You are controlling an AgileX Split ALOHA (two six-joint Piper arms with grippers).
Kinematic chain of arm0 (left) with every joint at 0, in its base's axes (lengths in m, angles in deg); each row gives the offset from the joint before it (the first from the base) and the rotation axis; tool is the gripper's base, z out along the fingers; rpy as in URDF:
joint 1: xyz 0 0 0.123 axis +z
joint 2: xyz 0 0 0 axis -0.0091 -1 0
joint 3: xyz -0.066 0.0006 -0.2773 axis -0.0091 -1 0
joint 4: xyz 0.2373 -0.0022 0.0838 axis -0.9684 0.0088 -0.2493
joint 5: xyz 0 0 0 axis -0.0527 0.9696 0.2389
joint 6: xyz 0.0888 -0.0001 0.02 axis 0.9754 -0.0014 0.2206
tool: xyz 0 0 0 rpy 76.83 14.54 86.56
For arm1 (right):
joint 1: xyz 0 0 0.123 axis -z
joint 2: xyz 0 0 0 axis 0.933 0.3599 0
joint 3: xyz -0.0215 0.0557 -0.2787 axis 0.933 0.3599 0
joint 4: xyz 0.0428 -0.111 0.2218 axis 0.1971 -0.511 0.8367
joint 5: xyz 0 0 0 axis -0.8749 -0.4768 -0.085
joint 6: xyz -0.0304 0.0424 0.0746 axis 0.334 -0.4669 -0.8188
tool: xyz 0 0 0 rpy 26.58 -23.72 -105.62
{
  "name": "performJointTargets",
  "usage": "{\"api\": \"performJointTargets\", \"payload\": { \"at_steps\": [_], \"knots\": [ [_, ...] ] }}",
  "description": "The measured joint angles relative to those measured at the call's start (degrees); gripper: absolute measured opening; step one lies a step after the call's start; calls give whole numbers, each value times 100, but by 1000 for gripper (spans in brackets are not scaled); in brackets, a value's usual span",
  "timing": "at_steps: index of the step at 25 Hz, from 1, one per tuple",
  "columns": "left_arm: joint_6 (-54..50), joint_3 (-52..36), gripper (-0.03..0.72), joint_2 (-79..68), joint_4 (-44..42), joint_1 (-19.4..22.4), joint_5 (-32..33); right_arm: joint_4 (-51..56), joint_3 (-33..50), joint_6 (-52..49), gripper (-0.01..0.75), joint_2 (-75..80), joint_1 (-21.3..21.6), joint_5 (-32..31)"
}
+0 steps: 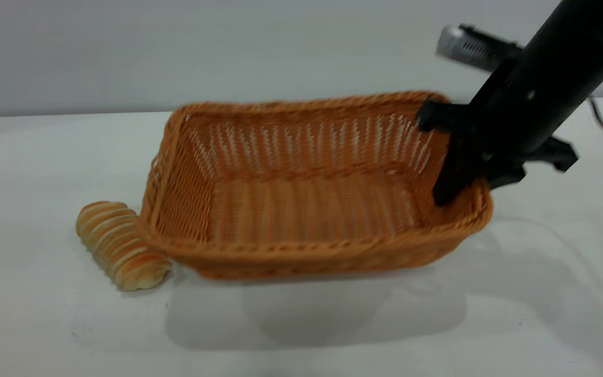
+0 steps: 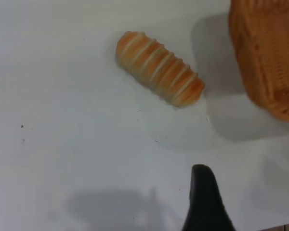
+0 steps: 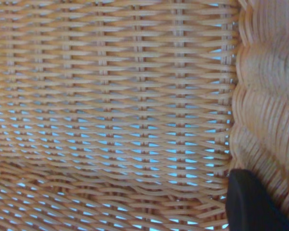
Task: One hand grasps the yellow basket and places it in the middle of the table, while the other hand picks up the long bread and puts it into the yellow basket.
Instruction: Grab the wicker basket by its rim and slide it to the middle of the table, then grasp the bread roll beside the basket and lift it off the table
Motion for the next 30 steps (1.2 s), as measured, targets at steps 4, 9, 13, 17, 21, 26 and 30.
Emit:
{"api": "performJointTargets", "payload": {
  "at_steps": [4,9,13,17,21,26,30],
  "knots": [
    [0,0,517,0,0,0,7,-44,0,162,110,177,-36,235],
    [-12,0,517,0,0,0,26,-85,-11,282,340,177,-36,547],
    [-30,0,517,0,0,0,40,-85,-11,300,595,160,-36,612],
    [-269,0,517,-86,-5,0,7,-336,-11,475,690,-23,-36,614],
    [-638,0,517,-418,-5,0,-276,-636,-11,591,660,-443,-36,601],
    [-948,0,517,-1110,-5,0,-832,-955,-11,618,566,-1184,-36,587],
    [-1098,0,517,-1788,-5,0,-1372,-1081,-11,637,544,-1799,-36,429]
  ]
}}
